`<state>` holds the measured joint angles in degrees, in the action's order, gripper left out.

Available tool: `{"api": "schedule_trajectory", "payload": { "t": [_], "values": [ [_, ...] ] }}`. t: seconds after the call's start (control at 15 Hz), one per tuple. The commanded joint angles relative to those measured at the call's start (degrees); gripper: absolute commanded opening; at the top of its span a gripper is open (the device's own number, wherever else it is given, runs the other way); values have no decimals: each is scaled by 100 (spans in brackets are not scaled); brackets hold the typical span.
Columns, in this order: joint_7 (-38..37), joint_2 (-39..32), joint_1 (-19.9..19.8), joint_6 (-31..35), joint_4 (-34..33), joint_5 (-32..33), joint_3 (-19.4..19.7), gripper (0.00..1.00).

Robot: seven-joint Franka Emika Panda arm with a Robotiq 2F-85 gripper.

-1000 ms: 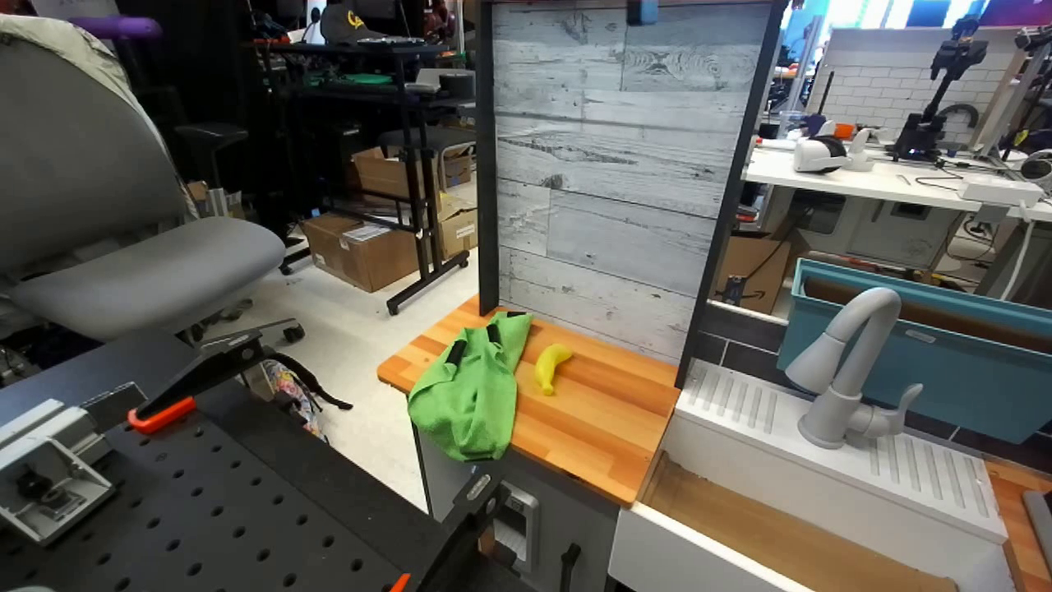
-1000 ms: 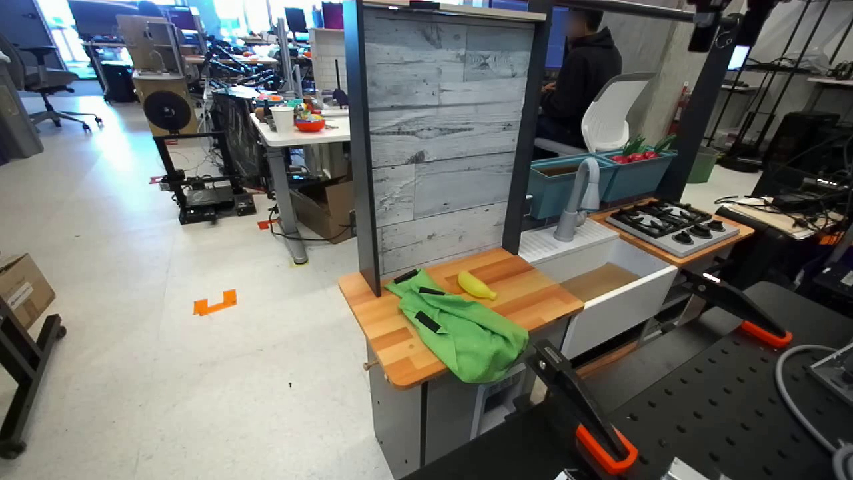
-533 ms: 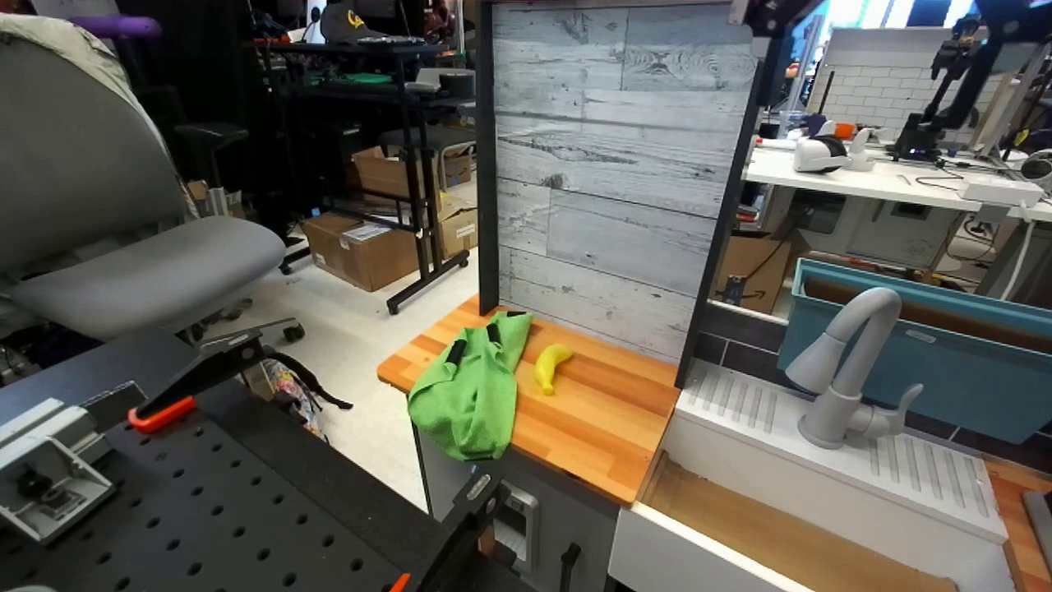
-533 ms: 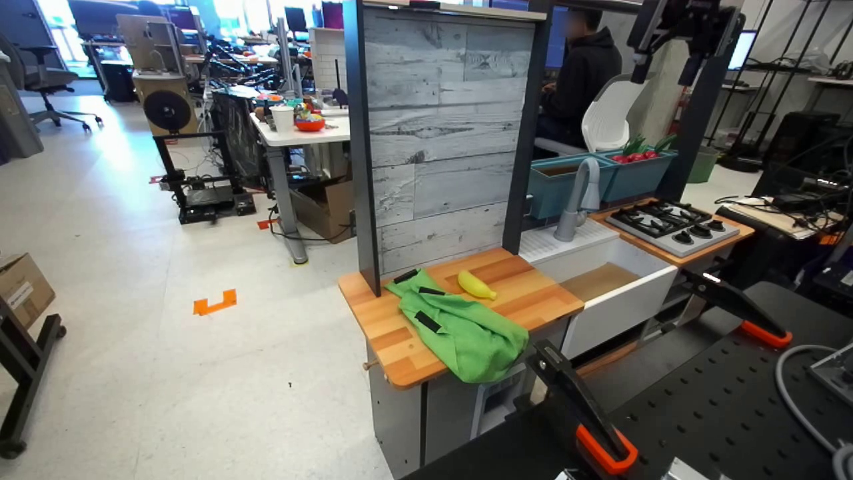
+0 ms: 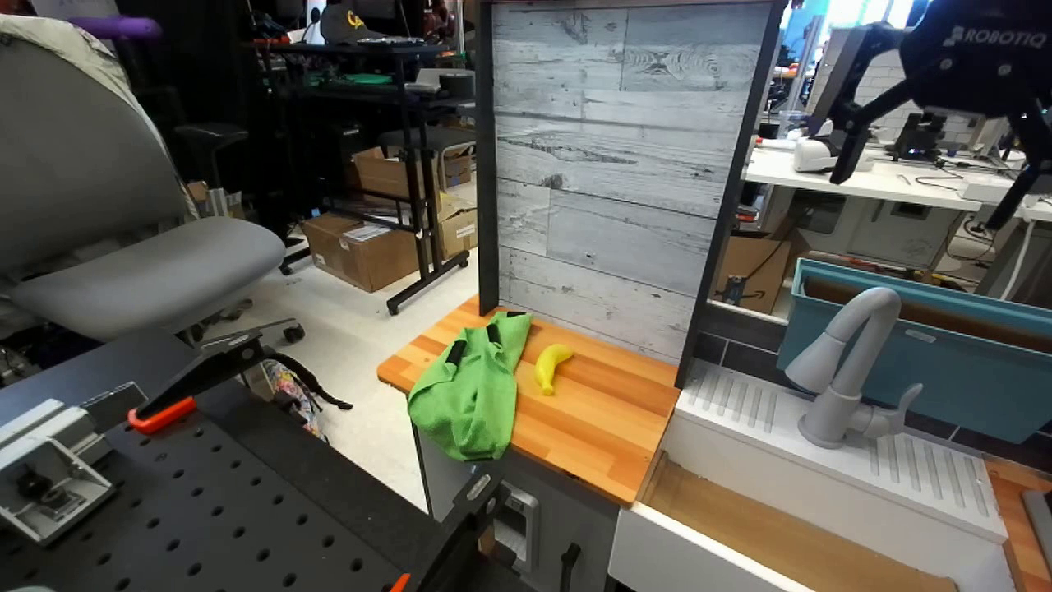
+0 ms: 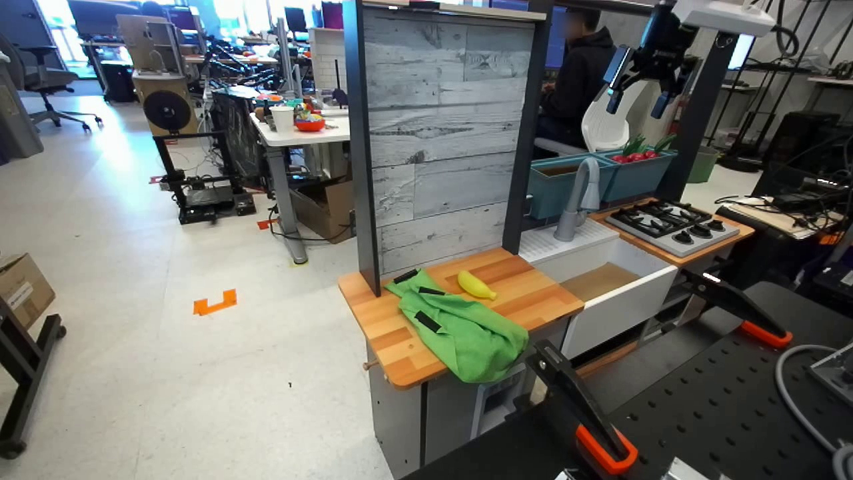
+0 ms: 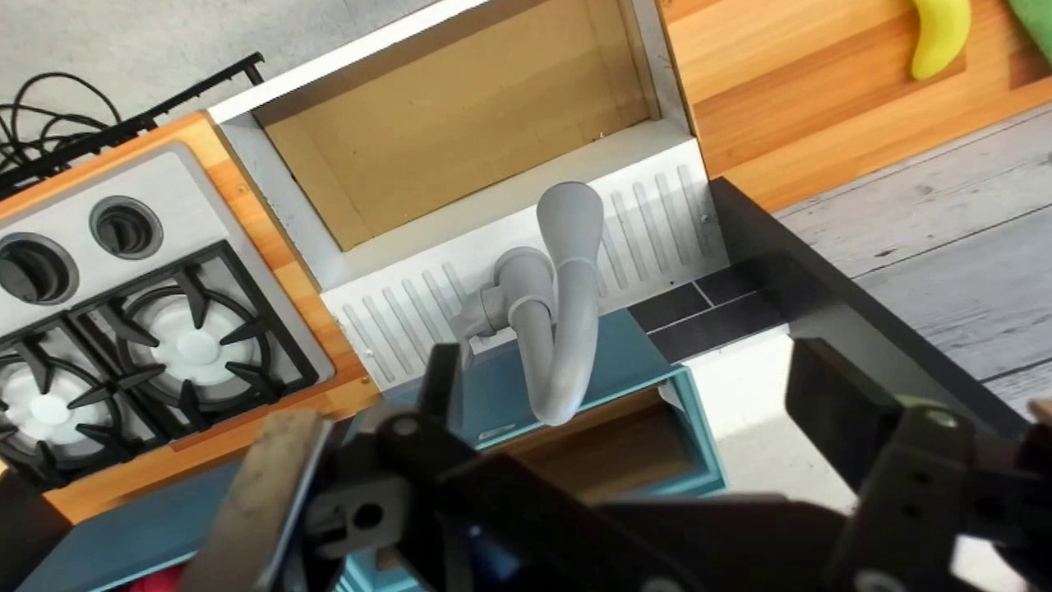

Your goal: Move the tap to the left

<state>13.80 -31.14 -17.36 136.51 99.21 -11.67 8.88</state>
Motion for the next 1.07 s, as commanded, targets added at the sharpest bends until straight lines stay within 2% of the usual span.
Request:
{"api": "schedule_trajectory", "payload": {
  "t": [0.0,0.4,0.8,0.93,1.0],
  "values": [
    [-160,-705,-219,21,-799,-79,-209,100],
    [-423,-1558,-275,-89,-1680,37,-239,100],
    [-575,-2130,-255,-32,-2156,137,-209,100],
    [-592,-2246,-249,-28,-2240,168,-197,72],
    [-593,-2286,-243,-17,-2255,181,-195,65]
  ]
}}
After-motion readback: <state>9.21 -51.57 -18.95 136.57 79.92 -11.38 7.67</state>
